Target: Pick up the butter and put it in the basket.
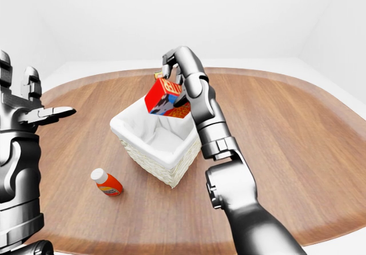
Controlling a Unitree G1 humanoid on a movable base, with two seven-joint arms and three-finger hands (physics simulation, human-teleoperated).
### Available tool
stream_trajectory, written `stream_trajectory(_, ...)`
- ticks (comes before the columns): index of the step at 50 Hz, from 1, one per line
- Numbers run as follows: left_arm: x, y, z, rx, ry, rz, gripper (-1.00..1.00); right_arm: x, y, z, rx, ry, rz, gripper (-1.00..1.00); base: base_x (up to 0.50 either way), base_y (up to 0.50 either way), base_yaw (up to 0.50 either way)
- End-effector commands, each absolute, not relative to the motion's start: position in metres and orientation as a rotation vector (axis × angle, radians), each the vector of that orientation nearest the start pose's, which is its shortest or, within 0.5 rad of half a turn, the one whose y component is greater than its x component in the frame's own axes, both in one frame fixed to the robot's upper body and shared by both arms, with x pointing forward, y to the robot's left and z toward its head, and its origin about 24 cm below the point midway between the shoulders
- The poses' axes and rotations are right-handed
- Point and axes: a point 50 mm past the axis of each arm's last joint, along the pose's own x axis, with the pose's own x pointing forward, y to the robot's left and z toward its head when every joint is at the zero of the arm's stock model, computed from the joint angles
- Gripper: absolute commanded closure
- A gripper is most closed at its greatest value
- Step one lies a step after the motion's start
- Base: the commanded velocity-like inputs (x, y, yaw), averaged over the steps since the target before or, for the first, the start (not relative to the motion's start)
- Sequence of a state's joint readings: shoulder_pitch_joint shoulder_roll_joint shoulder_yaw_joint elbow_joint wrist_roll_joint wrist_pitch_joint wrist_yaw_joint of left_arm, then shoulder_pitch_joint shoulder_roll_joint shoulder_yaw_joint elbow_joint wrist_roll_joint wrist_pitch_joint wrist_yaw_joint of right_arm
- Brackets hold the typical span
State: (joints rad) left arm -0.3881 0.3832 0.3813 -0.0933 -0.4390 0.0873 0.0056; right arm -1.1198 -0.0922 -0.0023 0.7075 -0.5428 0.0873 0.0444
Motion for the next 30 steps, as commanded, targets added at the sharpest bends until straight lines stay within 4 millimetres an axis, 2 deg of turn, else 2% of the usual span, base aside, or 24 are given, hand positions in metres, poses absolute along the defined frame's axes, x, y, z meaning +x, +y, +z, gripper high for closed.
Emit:
stream_trajectory(1, 0.288, 0.275, 0.2, -0.123, -0.506, 0.208, -1.0, 0.417, -0.079, 0.24, -0.565, -0.281, 0.037, 1.0, 0.0, 0.0, 0.0)
stream_trajectory(13, 0.291, 0.276, 0.195, -0.123, -0.479, 0.216, -1.0, 0.426, -0.079, 0.218, -0.458, -0.133, -0.032, 1.0, 0.0, 0.0, 0.0)
stream_trajectory(30, 0.299, 0.279, 0.181, -0.124, -0.409, 0.224, -1.0, 0.422, -0.061, 0.208, -0.409, -0.112, -0.009, 1.0, 0.0, 0.0, 0.0)
